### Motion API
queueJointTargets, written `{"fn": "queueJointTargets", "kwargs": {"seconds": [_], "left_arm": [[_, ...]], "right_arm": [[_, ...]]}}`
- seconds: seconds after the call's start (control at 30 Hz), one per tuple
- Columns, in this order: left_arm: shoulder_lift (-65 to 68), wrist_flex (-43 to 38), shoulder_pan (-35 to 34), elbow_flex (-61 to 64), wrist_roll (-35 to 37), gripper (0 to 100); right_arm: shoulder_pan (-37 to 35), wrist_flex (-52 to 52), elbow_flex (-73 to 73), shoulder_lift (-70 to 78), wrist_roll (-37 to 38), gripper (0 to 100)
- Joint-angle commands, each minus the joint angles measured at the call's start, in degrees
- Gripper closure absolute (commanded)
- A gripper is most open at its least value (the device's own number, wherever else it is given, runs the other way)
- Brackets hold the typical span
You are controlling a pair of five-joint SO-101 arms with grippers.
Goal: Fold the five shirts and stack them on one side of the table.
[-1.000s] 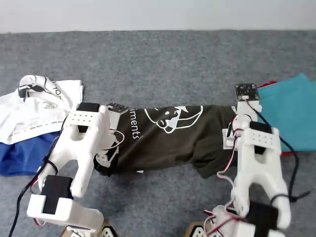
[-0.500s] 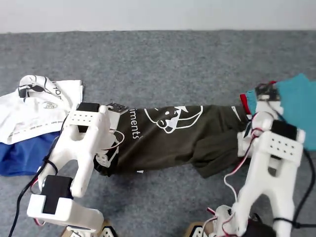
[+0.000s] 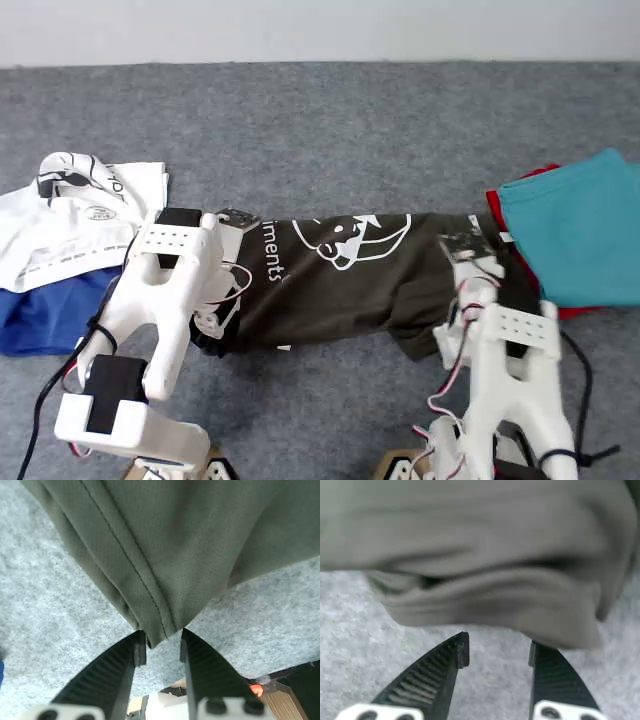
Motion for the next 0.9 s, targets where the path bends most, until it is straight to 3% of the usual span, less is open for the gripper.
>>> {"fn": "queueJointTargets", "kwargs": {"seconds": [0.0, 0.2, 0.53, 0.87], "left_arm": [[-2.02, -0.53, 0.35, -0.13, 0.09, 88], [-1.93, -0.53, 0.35, -0.04, 0.09, 88], [-1.93, -0.53, 0.35, -0.04, 0.09, 88], [-1.93, -0.53, 0.35, -0.04, 0.09, 88]], "right_arm": [[-5.32, -2.68, -0.35, -1.89, -4.22, 79.4], [-10.51, -8.22, -1.41, -2.15, -8.97, 79.4], [-10.15, -9.01, -9.23, -1.63, -9.76, 79.4], [-10.15, -21.58, -8.97, 6.46, -9.76, 79.4]]}}
